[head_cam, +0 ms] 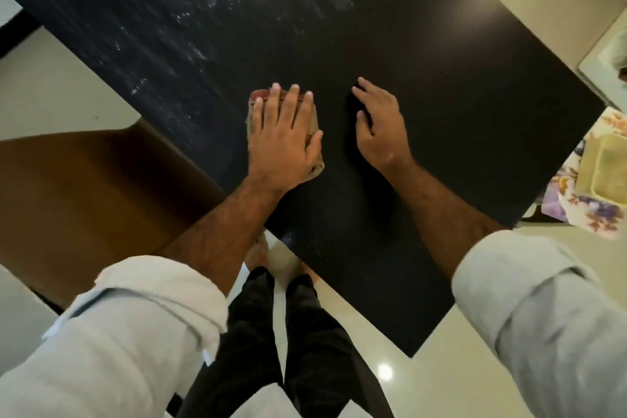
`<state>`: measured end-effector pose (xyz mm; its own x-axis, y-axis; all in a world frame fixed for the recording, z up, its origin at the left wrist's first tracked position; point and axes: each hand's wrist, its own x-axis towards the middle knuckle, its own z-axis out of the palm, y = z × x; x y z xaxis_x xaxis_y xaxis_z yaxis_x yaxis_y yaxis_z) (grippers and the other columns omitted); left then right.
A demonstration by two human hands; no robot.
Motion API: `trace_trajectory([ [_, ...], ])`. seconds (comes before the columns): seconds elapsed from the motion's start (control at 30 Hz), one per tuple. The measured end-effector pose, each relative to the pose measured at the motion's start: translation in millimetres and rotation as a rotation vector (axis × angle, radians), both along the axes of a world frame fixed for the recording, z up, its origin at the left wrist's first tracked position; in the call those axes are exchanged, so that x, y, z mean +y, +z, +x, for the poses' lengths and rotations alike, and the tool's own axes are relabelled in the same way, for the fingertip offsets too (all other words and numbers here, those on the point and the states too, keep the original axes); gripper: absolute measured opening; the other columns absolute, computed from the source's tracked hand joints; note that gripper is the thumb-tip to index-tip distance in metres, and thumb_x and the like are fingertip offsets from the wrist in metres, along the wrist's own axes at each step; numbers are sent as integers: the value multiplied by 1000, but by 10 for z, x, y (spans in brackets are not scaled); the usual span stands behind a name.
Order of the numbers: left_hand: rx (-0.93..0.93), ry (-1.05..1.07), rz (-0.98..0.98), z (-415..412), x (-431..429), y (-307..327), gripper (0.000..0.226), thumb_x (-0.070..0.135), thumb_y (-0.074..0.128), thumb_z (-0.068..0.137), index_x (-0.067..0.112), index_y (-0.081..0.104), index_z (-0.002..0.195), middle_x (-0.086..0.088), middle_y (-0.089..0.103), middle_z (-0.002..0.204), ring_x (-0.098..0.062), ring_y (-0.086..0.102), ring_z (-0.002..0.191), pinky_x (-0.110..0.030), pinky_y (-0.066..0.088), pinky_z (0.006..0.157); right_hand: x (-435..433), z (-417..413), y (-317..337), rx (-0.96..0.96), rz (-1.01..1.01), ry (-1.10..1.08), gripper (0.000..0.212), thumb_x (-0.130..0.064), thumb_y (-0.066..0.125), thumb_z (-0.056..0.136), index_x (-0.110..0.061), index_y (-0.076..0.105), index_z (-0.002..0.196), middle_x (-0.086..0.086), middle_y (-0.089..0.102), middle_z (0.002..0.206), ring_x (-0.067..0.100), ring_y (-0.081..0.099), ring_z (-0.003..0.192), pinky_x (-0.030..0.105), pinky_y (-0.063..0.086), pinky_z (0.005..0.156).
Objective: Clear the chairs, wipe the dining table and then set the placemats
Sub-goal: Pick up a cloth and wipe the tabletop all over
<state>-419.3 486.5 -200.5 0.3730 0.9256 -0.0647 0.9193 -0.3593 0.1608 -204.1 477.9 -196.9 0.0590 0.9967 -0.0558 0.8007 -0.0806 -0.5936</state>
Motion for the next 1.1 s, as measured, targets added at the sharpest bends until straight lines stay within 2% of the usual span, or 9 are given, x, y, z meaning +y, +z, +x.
trace_trajectory([
  [0.07, 3, 20, -10, -132, -77, -6, 77, 58, 39, 110, 20, 22, 175, -12, 21, 182, -39, 14, 169, -60, 13, 134, -14, -27, -76, -31, 52, -8, 48, -11, 55, 107, -6, 60, 154, 9, 53, 165, 26, 44, 155, 17, 19, 130],
  [0.23, 105, 127, -43, -724, -149, 17, 75, 55, 36, 112, 19, 17, 175, -12, 14, 184, -39, 9, 170, -64, 15, 135, -32, -87, -78, -56, 75, -17, 49, -19, 56, 109, -9, 57, 157, 6, 52, 165, 23, 39, 158, 25, 24, 131],
  [0.47, 113, 360, -12, -758, 971, -16, 77, 56, 29, 109, 16, 21, 175, -13, 16, 184, -41, 13, 169, -66, 18, 134, -15, -127, -74, -134, 34, -7, 52, -24, 57, 111, -14, 52, 161, 4, 45, 170, 20, 31, 163, 25, 17, 131],
  [0.53, 106, 293, 28, -509, 1065, 20, 78, 56, 29, 108, 15, 23, 175, -13, 18, 184, -40, 15, 169, -65, 19, 134, -9, -160, -85, -184, 13, -1, 52, -25, 56, 111, -13, 50, 162, 5, 42, 172, 21, 28, 165, 32, 19, 132],
  [0.63, 78, 10, 22, -169, 749, 65, 78, 55, 32, 110, 15, 20, 176, -12, 12, 185, -38, 11, 170, -63, 16, 134, -2, -222, -93, -268, 7, 14, 52, -25, 54, 112, -10, 49, 162, 9, 39, 174, 26, 26, 165, 43, 25, 134],
  [0.77, 77, -192, -86, -574, 199, 71, 79, 57, 37, 110, 22, 14, 177, -8, 1, 186, -37, 0, 172, -63, 10, 135, 23, -263, -92, -302, 3, 29, 52, -23, 54, 112, -7, 49, 161, 12, 38, 174, 28, 26, 166, 49, 26, 134],
  [0.87, 123, -87, -115, -1312, 298, 43, 81, 59, 34, 111, 23, 6, 178, -10, -6, 186, -39, -4, 171, -65, 13, 135, 23, -272, -107, -320, 21, 27, 51, -25, 47, 114, -5, 49, 161, 13, 39, 173, 29, 27, 165, 39, 20, 135],
  [0.97, 176, 44, -82, -1939, 888, 13, 78, 58, 27, 112, 21, 6, 178, -11, -4, 186, -40, -1, 171, -64, 12, 136, 19, -291, -112, -335, 32, 24, 56, -28, 46, 110, -3, 50, 160, 14, 40, 173, 30, 28, 165, 40, 21, 134],
  [1.1, 156, 154, -42, -2028, 1658, -25, 77, 58, 23, 111, 19, 13, 177, -11, 8, 185, -39, 8, 171, -63, 15, 136, 37, -315, -129, -363, 27, 12, 57, -28, 46, 110, -3, 49, 161, 15, 40, 173, 31, 29, 165, 42, 22, 134],
])
